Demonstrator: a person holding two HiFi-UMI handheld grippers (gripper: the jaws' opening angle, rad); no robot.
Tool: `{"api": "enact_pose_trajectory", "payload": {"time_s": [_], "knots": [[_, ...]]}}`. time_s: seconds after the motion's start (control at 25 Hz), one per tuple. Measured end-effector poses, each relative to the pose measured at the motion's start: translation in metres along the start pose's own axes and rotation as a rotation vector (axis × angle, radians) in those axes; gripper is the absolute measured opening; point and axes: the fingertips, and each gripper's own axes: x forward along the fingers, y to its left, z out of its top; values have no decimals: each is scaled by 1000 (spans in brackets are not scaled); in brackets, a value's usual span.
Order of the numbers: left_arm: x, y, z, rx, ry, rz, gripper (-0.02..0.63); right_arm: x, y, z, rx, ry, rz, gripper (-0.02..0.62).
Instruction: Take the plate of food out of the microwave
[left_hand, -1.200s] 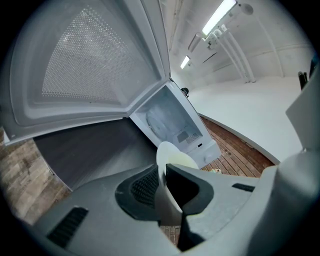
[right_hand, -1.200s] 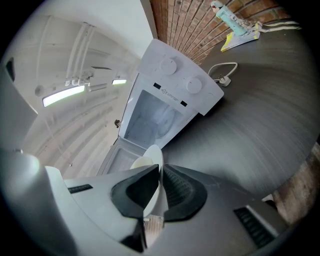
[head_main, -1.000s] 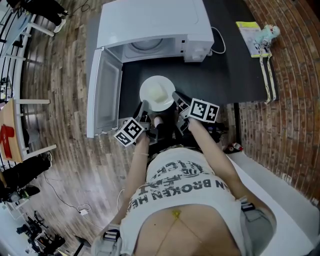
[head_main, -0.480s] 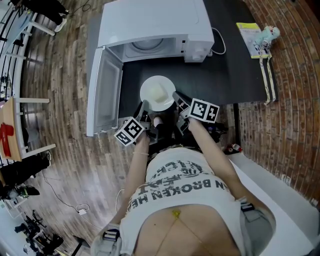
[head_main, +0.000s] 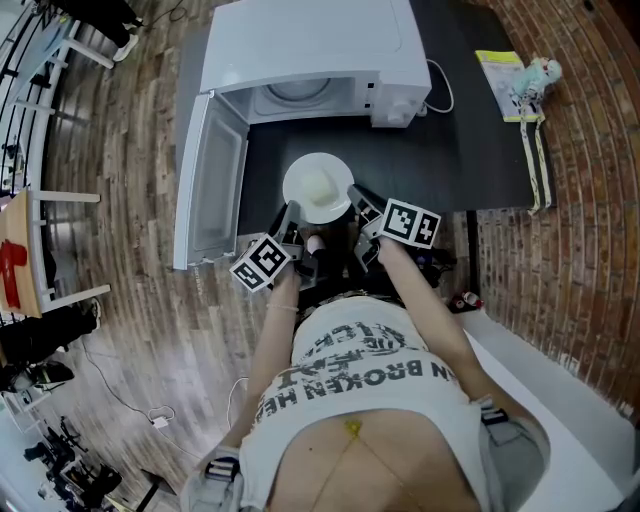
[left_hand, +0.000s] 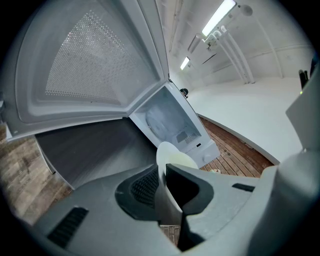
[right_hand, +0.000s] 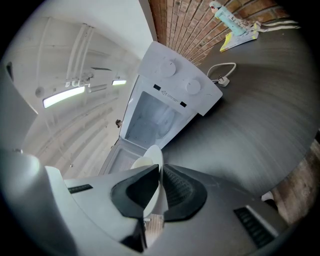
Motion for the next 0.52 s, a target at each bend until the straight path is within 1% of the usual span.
{"api": "enact_pose_trajectory", "payload": {"time_s": [0.52], "knots": [[0,-6,-4,-5,-3,-1,52,-5,-3,2,3,2,1,28]]}}
